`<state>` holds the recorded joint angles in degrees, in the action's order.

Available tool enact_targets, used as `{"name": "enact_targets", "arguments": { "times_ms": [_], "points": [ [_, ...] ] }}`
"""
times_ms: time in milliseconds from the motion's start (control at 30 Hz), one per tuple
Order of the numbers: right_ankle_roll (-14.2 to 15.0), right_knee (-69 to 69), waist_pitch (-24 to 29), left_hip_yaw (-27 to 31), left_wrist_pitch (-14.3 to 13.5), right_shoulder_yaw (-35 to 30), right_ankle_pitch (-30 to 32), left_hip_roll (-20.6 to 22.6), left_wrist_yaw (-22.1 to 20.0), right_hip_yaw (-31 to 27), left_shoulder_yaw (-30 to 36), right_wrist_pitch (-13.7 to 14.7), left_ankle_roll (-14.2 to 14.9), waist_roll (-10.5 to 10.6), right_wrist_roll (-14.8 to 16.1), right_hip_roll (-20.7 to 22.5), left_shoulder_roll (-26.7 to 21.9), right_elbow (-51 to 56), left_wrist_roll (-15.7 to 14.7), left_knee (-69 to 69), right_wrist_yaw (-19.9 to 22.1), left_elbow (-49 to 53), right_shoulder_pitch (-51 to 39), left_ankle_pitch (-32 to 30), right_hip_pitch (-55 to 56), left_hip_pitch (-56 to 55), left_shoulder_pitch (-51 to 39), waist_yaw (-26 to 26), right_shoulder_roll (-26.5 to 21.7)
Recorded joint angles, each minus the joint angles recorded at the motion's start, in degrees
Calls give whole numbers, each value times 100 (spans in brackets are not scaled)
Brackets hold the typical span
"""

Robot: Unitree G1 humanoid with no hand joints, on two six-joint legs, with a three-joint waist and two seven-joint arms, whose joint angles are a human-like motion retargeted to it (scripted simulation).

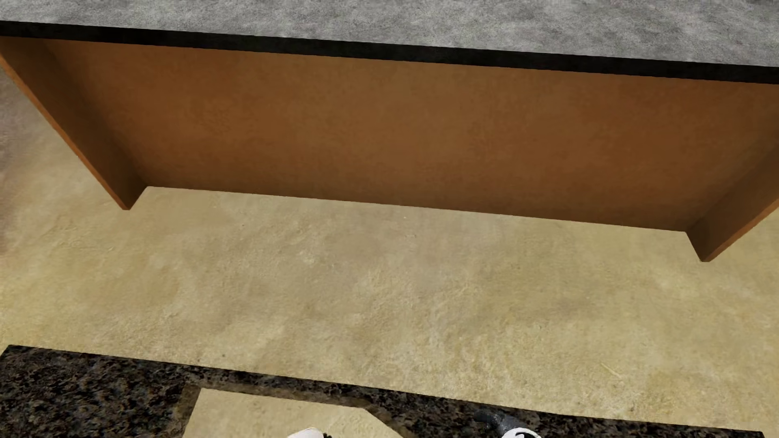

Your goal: Go to the counter

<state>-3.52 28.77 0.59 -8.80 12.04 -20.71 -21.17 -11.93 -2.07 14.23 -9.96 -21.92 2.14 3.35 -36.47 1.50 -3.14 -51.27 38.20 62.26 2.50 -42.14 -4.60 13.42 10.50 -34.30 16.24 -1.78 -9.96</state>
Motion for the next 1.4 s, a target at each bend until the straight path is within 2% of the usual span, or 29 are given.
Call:
{"name": "enact_targets", "arguments": {
  "times_ms": [33,67,100,133,167,200,233,300,367,400,433,467,533,567,633,667,733,767,800,867,933,967,1033,1100,1167,1233,1300,1333,1400],
  "points": [
    [46,-106,-30,-354,88,-115,-144,39,74,-90,-15,146,-100,20,-39,38,-16,147,39,-955,-59,-138,-321,-36,-210,-17,159,-69,-69],
    [92,-233,-69,-622,177,-226,-268,153,199,-189,14,317,-5,29,-71,64,-51,329,123,-2094,-30,-264,-607,-260,-411,19,308,-126,-139],
    [144,-402,-112,-968,226,-301,-361,223,306,-283,39,482,-117,31,-66,61,-54,530,199,-3295,63,-374,-835,-689,-630,179,460,-165,-202],
    [204,-532,-157,-1713,287,-367,-443,145,337,-358,1,595,-470,36,-60,28,13,716,220,-4097,175,-490,-1010,-1112,-835,461,600,-176,-274],
    [274,-474,-179,-1923,386,-412,-545,163,348,-461,-83,682,-1069,17,-45,-28,102,883,210,-4122,239,-635,-1118,-936,-986,658,727,-206,-317],
    [368,-170,-173,-1954,456,-292,-493,161,390,-525,-137,679,-1238,-16,48,-130,184,1041,200,-3845,354,-818,-1112,-653,-1065,757,764,-235,-307],
    [412,265,-142,-1932,612,-23,-276,163,485,-508,-140,645,-1177,-65,217,-249,176,1218,297,-3554,557,-1060,-949,-413,-1057,844,698,-261,-226],
    [499,1432,-89,-2006,645,423,927,166,609,-608,-87,544,-1038,-145,534,-461,269,1354,488,-3315,881,-1103,-488,-54,-662,1129,513,-279,121],
    [1025,3087,-26,-2196,269,115,1912,397,521,-817,-232,598,-994,-241,342,-822,454,1293,363,-3667,426,-709,-200,120,141,1612,357,-265,36],
    [1039,3893,28,-2242,84,-112,2006,536,360,-737,-336,634,-980,-320,65,-1212,511,1216,207,-3772,65,-492,-58,203,564,1820,212,-248,-89],
    [771,4513,83,-2240,-16,-115,1848,648,137,-623,-393,588,-943,-414,-33,-1622,502,1103,129,-3783,-100,-327,125,312,983,1975,0,-211,-110],
    [457,4875,124,-2177,-29,50,1751,732,-130,-507,-399,419,-887,-504,63,-1931,436,896,154,-3769,-24,-231,339,415,1370,2099,-256,-153,-35],
    [249,4777,169,-1907,70,404,1592,827,-405,-278,-273,-45,-753,-629,433,-2114,279,306,283,-3673,132,-141,782,608,1959,2264,-869,-1,83],
    [210,4382,174,-1766,-46,364,1442,867,-399,-186,-192,-274,-684,-667,493,-2047,230,-53,310,-3647,-7,-153,920,706,2175,2347,-1117,76,82],
    [279,2996,152,-1508,-341,-28,1334,941,-296,-9,29,-330,-547,-728,338,-1852,139,-421,337,-3620,-720,-21,1266,916,2426,2483,-1552,198,-175],
    [284,2042,122,-1373,-483,-58,1393,993,-230,99,198,-288,-491,-760,323,-1772,96,-398,333,-3647,-854,79,1511,994,2425,2551,-1729,236,-279],
    [433,15,40,-1116,-728,299,1667,1101,-197,252,495,-266,-317,-825,571,-1616,41,-166,305,-3733,-644,348,2126,1175,2188,2738,-1894,264,-266],
    [20,-525,1,-979,-815,524,2280,1096,-256,286,569,-225,-225,-840,755,-1543,21,-51,252,-3779,-417,499,2396,1248,2031,2838,-1889,276,-135],
    [-198,-525,-28,-826,-851,597,2137,1015,-303,451,607,-221,-112,-837,836,-1555,5,-20,179,-3640,-324,593,2597,1339,1878,2870,-1848,272,19],
    [-233,-328,-22,-614,-730,289,1798,582,-501,734,454,-293,123,-717,675,-1406,22,-258,-12,-2766,-515,632,2488,1265,1586,2707,-1585,275,244],
    [-237,-132,15,-171,-432,-305,1459,144,-456,868,312,-252,402,-568,229,-1164,53,-375,-65,-1360,-1125,352,2023,320,1304,2193,-1218,236,231],
    [-259,-107,28,181,-280,-422,1308,-22,-211,931,361,-180,559,-496,91,-1007,-55,-267,72,-556,-1157,122,1755,-264,1160,1801,-1100,202,214],
    [-277,-31,65,663,35,-160,1068,-277,0,953,342,-35,342,-312,93,-723,-232,114,352,719,-509,-384,1304,-556,896,1165,-862,151,188],
    [-243,76,89,760,420,198,895,-405,-320,791,-169,124,414,-133,263,-533,-99,249,88,990,333,-776,641,-128,766,832,-516,111,209],
    [-169,95,70,659,571,168,782,-378,-154,527,-390,188,470,-13,265,-402,-14,311,-34,225,410,-1071,-100,420,703,751,-184,66,120],
    [-104,4,15,677,398,-16,713,-192,510,269,-224,389,721,82,143,-272,-68,548,140,-1567,295,-1048,-698,355,639,928,137,8,-7],
    [-76,-155,-59,177,305,-103,708,-273,679,86,-187,630,155,169,100,-173,-76,865,257,-2625,398,-830,-1020,515,596,1311,340,-16,-89],
    [-53,-172,-92,-50,298,-107,686,-322,629,29,-204,695,55,212,83,-145,-63,1009,301,-2824,478,-751,-1066,641,594,1459,351,-24,-126],
    [-2,-246,-152,-167,330,118,678,-238,543,-17,-182,713,204,238,199,-207,-53,1237,385,-3246,649,-642,-902,527,575,1660,154,-38,-114]
  ]
}}
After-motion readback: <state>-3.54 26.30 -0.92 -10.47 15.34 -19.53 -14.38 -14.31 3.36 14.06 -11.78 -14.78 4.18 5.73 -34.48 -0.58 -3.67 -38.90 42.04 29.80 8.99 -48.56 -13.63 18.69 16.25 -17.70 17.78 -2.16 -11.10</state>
